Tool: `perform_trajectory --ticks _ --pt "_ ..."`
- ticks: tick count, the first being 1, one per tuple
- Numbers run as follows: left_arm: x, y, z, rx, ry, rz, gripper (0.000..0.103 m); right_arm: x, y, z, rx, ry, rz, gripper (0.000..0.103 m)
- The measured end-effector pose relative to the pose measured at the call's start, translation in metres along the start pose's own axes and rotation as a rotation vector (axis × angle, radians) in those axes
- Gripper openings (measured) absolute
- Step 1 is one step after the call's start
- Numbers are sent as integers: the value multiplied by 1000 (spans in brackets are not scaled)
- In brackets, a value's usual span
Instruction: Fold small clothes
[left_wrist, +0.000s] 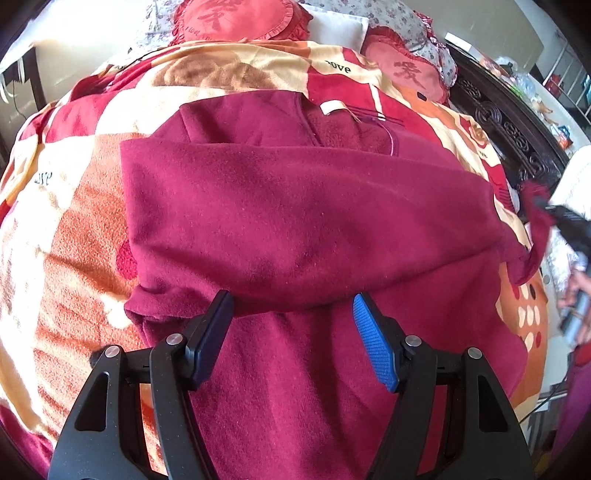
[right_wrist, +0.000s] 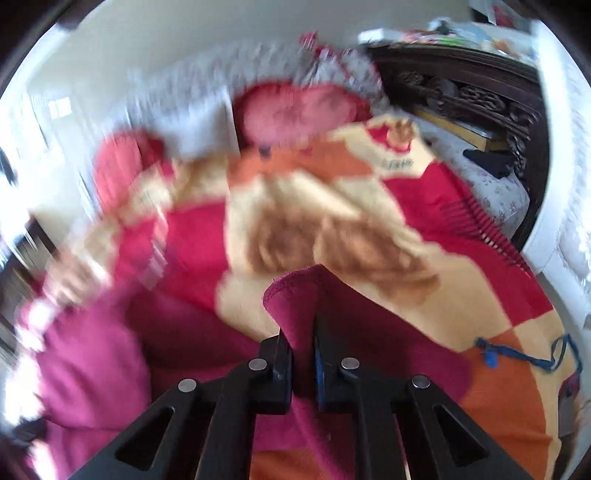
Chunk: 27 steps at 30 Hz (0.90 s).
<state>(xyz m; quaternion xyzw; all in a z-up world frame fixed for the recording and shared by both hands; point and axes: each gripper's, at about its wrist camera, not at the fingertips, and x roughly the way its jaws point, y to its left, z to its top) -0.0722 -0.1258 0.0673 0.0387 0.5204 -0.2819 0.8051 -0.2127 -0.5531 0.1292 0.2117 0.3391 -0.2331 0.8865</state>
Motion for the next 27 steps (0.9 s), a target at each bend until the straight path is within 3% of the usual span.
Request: perform_trajectory --ticks 6,9,12,16,21,24,27 --pt "-8 3 5 -35 -21 -30 68 -115 11 54 -6 -214 199 8" --pt "-17 7 5 -45 -40 -35 68 -153 43 70 -88 -270 315 8" --pt "-28 12 6 -51 -60 -31 68 -170 83 75 -172 -273 451 8" --pt "-49 24 7 -62 -106 -23 68 -170 155 71 -320 -181 679 8" --pt "-75 47 5 -74 -168 18 68 -149 252 48 -525 -10 882 8" --pt "-86 67 1 -95 -190 51 68 -130 299 25 -632 112 959 8" --pt "-90 81 0 -118 -202 78 68 -99 342 -4 -738 218 961 8"
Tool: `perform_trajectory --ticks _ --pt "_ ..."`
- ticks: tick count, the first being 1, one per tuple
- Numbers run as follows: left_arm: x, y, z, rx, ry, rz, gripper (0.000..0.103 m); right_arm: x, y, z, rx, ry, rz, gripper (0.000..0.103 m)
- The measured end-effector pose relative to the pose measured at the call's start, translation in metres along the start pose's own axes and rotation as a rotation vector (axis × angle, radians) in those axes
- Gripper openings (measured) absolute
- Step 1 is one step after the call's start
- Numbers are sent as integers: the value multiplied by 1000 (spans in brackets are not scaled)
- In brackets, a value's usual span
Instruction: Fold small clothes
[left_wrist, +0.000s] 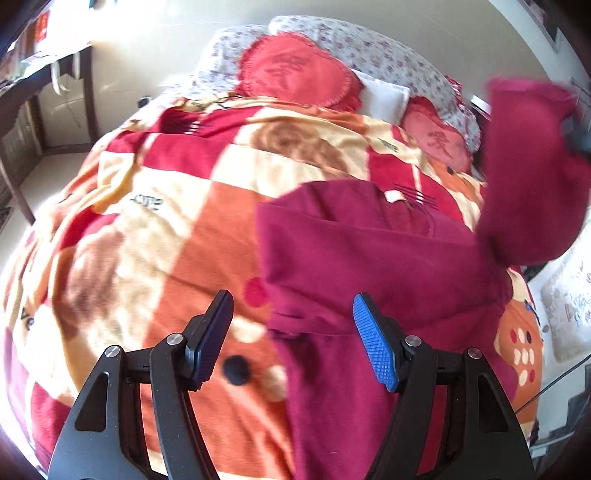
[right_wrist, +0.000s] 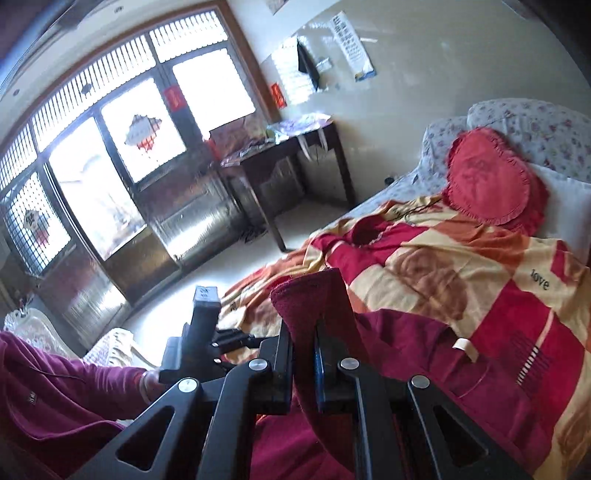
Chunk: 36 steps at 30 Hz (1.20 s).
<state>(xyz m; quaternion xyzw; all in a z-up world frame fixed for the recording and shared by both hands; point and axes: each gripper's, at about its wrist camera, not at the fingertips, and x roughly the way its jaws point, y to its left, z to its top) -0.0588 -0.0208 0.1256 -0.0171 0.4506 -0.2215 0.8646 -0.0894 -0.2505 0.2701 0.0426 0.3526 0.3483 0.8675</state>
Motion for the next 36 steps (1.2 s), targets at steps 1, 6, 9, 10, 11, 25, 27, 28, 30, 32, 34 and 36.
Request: perform_trajectory --ticks 1,6,9,10,11,25,27,28,30,32,34,36 --pt "1 4 0 -9 3 6 68 21 -3 0 4 37 4 8" --pt "4 9 -1 -30 29 -4 68 90 -57 -2 41 131 -211 11" --pt "8 4 -2 -3 27 -4 68 94 -97 -3 134 114 -325 11" --pt "10 2 -2 7 25 -4 68 86 -107 -4 167 88 -359 11" --pt "12 1 -2 11 25 -4 68 77 -112 -5 197 65 -363 11" --pt "68 -13 0 -31 110 -70 68 -27 -83 -175 479 64 -305 54" --pt "74 -17 0 -30 115 -88 68 -29 -91 -190 542 48 -306 54" --pt "76 -19 0 -29 118 -92 68 -29 -98 -196 582 35 -304 54" --pt "81 -24 0 -26 134 -104 68 -28 -111 -199 651 -9 -276 54" --pt "84 -29 2 -22 141 -117 68 -21 -118 -195 672 -28 -219 54" --pt "87 -35 6 -7 145 -130 68 -4 -126 -184 669 0 -162 54" --pt "88 -39 15 4 144 -141 68 12 -135 -168 654 22 -159 54"
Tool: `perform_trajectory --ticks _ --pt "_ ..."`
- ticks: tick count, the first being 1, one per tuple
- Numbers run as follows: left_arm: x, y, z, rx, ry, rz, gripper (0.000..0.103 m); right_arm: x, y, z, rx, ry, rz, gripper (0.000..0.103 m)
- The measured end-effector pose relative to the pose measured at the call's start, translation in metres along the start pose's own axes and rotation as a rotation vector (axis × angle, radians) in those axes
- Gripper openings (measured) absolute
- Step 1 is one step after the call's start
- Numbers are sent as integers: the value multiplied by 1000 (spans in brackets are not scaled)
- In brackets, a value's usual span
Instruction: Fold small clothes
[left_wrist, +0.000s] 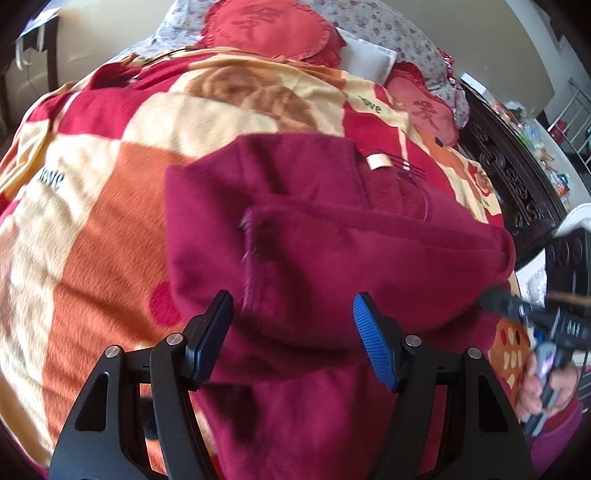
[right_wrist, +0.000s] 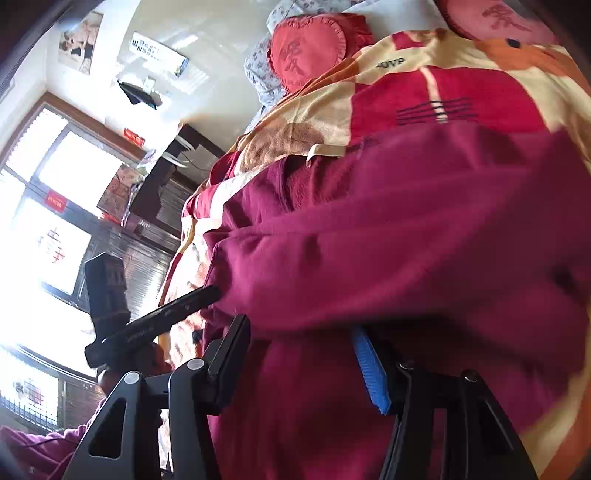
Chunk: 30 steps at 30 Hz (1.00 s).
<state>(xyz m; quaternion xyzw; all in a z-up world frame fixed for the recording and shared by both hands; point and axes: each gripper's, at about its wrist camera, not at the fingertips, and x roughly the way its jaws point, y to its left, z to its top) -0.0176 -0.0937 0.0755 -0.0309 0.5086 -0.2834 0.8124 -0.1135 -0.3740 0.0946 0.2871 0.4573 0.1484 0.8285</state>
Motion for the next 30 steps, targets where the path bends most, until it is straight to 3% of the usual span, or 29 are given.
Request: perform_trajectory --ticks 3,5,8,10,12,17,20,22,26,28,30 --pt "-7 -2 23 12 -49 -1 68 6 10 37 -29 -63 32 54" --pt "-12 2 41 -14 -82 13 68 4 10 69 -4 -172 57 54" --pt "-21 13 59 -64 -114 24 68 8 -3 104 44 -251 -8 55" --pt "-28 21 61 -64 -137 38 68 14 -9 118 70 -239 -93 55" --pt "-29 29 58 -57 -141 64 68 12 -3 116 42 -240 -114 54" --pt "-16 52 49 -93 -108 98 68 15 42 70 -179 -221 -92 54" --pt "-4 54 52 -116 -66 84 68 61 79 41 -403 -98 -209 54" --pt "0 51 54 -111 -54 88 68 77 87 36 -470 -97 -269 54" --pt "-7 60 56 -174 -76 86 68 103 72 76 -339 -80 -209 54" --pt "-12 66 53 -188 -86 89 68 116 68 96 -328 -101 -303 54" --pt "-17 73 46 -179 -92 105 68 118 69 99 -319 -113 -339 54"
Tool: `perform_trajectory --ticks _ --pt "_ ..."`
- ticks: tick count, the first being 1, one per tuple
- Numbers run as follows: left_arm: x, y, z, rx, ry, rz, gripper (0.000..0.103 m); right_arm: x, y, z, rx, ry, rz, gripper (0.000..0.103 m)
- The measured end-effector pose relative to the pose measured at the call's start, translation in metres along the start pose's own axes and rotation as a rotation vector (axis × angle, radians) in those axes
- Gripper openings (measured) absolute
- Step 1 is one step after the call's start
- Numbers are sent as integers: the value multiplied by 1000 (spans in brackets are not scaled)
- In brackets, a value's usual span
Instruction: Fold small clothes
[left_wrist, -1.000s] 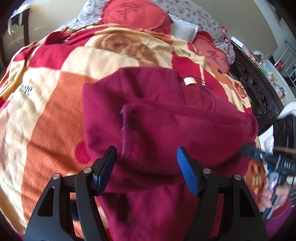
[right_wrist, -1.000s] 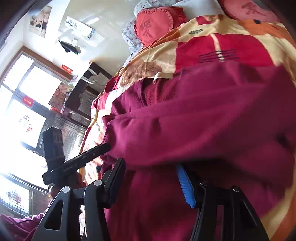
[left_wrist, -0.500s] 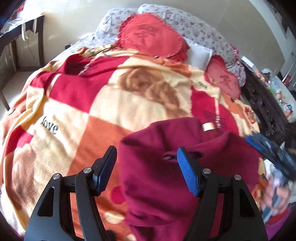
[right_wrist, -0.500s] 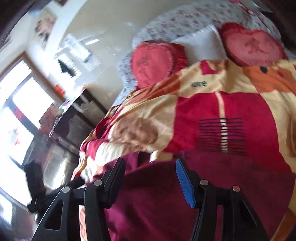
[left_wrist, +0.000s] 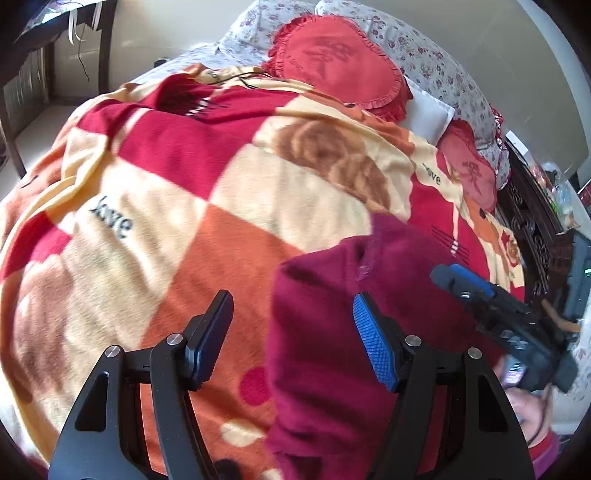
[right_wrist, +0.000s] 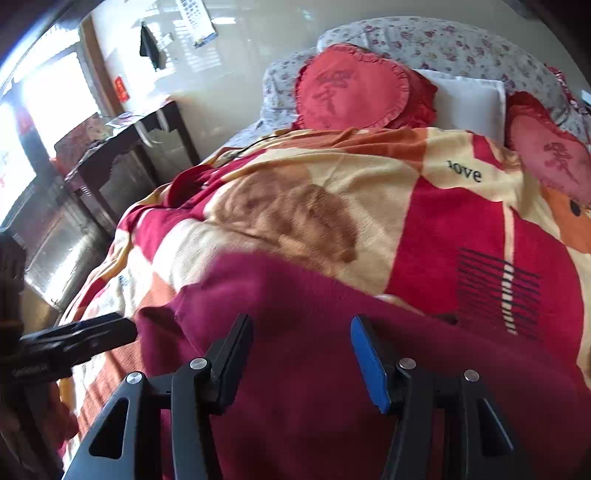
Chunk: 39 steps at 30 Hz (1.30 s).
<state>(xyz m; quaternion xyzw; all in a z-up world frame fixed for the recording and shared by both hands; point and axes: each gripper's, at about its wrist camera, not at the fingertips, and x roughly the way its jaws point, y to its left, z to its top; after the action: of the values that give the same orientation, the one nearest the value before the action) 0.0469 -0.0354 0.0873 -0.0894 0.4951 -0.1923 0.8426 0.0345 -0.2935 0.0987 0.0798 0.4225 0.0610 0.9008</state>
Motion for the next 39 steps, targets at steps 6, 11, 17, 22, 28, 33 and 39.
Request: perform_trajectory --ticks 6,11,17,22,28,33,39 --pt "3 21 -13 -34 14 10 68 -15 44 -27 -241 20 2 54" --pt "3 24 -25 -49 36 -5 68 17 49 -44 -345 39 -185 53" --pt "-1 27 -33 -39 38 9 68 8 58 -55 -431 40 -216 53" --pt "-5 23 -39 -46 47 -5 68 20 51 -58 -448 48 -269 48" --pt "-25 26 -39 -56 16 -13 68 -23 15 -39 -115 -21 -15 10" --pt "-43 28 -34 -96 -41 -36 68 -69 34 -52 -63 -41 148 10" --pt "-40 5 -42 -68 -7 -54 68 -24 87 -103 -164 76 68 12"
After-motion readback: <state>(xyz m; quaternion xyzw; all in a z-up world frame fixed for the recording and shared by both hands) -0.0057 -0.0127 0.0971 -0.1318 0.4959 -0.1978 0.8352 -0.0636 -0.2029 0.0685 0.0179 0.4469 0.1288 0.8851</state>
